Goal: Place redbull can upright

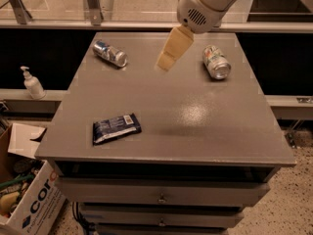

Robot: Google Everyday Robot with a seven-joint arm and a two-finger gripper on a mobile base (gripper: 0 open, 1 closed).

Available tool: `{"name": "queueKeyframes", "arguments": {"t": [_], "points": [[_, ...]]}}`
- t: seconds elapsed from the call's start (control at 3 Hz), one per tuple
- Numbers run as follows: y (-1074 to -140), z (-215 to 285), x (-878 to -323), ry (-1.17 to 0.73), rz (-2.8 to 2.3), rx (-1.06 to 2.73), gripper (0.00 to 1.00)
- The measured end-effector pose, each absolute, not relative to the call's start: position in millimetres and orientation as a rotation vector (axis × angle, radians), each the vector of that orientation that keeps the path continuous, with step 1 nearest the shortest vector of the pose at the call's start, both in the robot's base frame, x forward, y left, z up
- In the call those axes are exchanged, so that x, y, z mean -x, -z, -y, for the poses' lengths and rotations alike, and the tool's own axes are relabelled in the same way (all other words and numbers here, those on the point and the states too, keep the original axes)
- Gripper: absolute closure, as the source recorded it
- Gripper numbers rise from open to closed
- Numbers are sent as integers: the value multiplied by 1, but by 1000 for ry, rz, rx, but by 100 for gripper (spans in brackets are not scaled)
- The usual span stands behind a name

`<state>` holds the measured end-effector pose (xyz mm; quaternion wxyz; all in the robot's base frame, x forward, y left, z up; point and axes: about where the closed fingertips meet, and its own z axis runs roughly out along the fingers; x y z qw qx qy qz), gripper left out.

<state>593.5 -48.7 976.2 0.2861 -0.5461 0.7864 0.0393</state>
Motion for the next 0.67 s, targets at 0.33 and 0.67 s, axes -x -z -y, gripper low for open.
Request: {"name": "queueKeyframes", "arguments": {"t": [0.33, 0.67], "points": [[-958, 33, -621, -191, -2125, 1373, 0], [-941, 13, -649, -243, -2138, 1319, 0]]}}
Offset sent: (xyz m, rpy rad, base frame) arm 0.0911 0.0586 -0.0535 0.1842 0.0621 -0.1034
